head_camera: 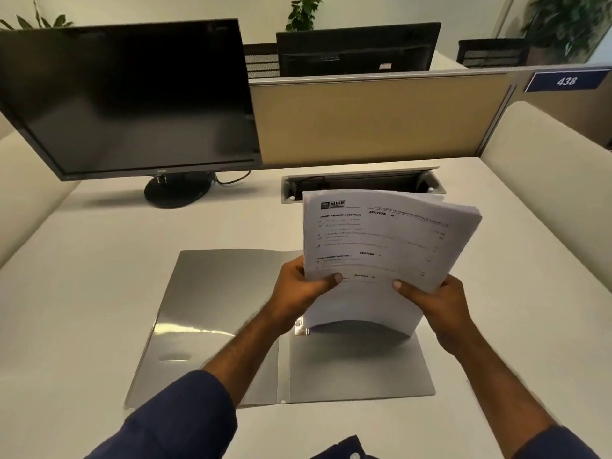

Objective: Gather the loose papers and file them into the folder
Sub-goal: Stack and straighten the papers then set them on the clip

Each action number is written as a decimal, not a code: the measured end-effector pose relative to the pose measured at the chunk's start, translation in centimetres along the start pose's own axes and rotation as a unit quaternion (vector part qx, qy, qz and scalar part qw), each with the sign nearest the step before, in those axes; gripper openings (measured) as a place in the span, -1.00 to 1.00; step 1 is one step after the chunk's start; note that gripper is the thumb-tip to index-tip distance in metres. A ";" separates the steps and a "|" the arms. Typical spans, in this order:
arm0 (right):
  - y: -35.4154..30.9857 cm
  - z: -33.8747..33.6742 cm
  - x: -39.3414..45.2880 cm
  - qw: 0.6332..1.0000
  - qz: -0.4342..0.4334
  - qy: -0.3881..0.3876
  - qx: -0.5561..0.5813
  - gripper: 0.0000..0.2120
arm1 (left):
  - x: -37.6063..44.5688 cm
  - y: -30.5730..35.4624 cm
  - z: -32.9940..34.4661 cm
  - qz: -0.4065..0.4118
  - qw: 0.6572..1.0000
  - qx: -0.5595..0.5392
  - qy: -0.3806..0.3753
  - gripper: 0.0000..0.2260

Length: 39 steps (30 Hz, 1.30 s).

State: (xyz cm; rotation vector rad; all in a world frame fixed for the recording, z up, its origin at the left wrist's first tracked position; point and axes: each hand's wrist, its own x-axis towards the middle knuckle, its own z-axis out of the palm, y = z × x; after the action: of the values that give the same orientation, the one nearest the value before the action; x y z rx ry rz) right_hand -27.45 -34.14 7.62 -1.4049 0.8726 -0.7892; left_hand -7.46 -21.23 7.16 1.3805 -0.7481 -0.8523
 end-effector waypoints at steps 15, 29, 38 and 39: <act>-0.2 -0.3 1.6 0.999 0.007 -0.027 -0.015 -0.74 | 0.2 -1.7 0.9 -0.035 0.997 -0.029 0.055 -0.75; 3.2 -2.7 2.4 0.964 0.252 -0.079 0.023 -0.55 | -0.4 -4.5 -7.1 -0.100 0.928 0.351 0.075 -0.44; 4.6 -1.0 2.5 0.955 0.287 -0.072 0.002 -0.58 | -1.4 -7.5 -8.2 -0.094 0.841 0.527 -0.084 -0.12; 4.7 -0.8 2.6 0.955 0.288 -0.071 0.000 -0.58 | -1.4 -7.6 -8.3 -0.091 0.839 0.530 -0.086 -0.13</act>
State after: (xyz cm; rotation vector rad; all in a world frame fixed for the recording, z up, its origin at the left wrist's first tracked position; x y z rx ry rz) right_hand -27.12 -36.67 2.85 -1.1026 1.0947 -0.2408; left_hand -1.67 -15.75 -0.87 2.4060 -1.3533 -0.7129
